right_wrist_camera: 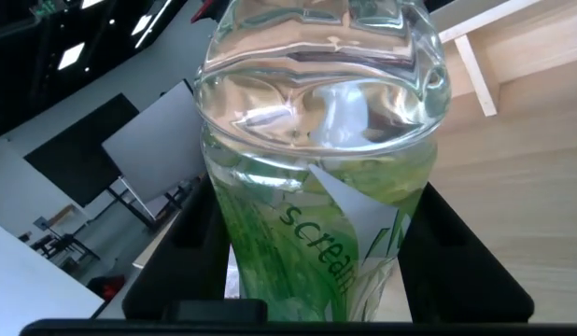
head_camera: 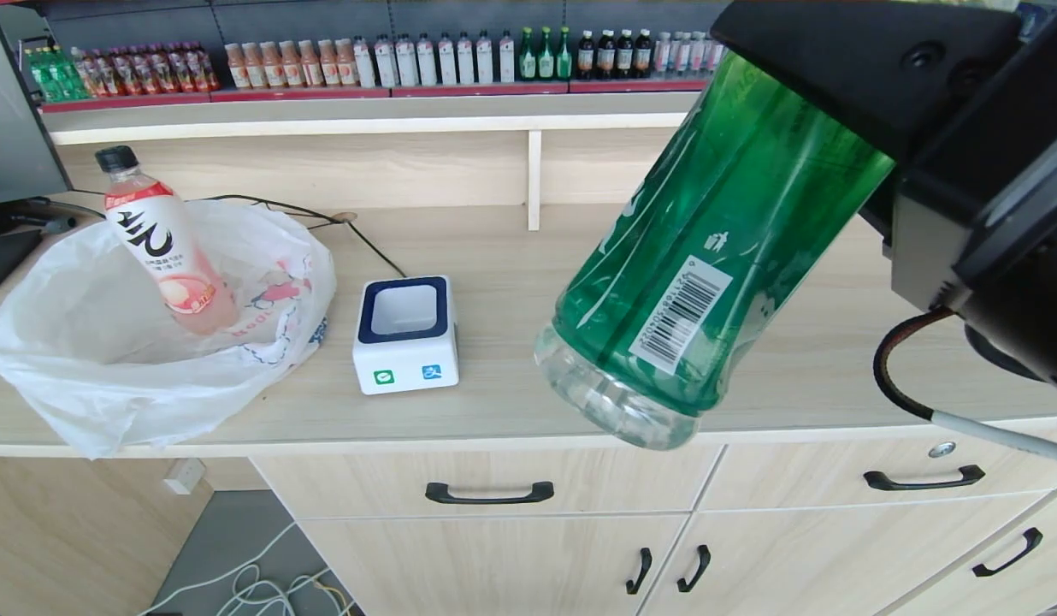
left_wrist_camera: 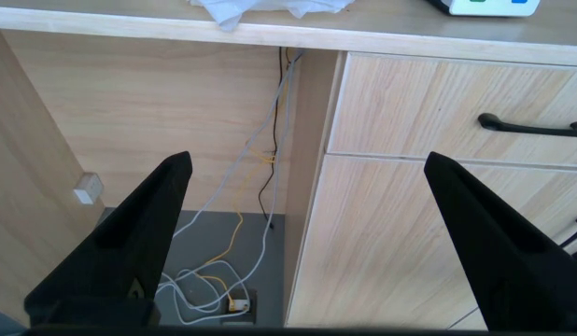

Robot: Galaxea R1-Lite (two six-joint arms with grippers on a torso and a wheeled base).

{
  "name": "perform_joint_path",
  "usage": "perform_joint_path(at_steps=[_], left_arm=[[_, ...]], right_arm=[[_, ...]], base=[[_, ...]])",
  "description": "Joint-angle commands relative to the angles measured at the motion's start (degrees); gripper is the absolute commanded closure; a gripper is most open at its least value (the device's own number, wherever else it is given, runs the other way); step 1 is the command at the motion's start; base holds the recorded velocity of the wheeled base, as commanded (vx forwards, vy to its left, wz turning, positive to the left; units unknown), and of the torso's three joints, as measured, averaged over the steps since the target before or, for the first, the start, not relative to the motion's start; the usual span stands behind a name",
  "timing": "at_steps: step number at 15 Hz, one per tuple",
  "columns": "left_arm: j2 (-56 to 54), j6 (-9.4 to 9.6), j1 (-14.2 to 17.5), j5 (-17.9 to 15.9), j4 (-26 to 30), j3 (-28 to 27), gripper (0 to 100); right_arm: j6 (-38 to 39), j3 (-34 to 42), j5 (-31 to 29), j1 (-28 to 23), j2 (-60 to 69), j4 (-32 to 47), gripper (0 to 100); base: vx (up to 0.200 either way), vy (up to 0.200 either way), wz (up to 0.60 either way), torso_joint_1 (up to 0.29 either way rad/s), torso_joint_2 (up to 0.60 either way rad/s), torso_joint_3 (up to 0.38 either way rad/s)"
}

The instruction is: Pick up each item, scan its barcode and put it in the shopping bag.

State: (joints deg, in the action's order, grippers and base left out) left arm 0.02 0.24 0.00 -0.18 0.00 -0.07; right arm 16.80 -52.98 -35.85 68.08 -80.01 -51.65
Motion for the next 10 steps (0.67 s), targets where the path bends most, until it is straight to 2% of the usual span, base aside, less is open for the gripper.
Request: perform_joint_path(at_steps=[1,10], left_arm=[[-0.02,0.02,0.00,0.01,0.00,-0.01,0],[-0.02,0.02,0.00,0.01,0.00,0.07,0]], right_arm=[[0.25,-0.02,-0.01,-0.06,-0.06,-0.03,100],[0.60,0.42,0.26,0.03,-0.41,0.06,100]], base=[[0.000,0.000,0.00,0.000,0.00,0.000],[0.000,0.000,0.00,0.000,0.00,0.000]])
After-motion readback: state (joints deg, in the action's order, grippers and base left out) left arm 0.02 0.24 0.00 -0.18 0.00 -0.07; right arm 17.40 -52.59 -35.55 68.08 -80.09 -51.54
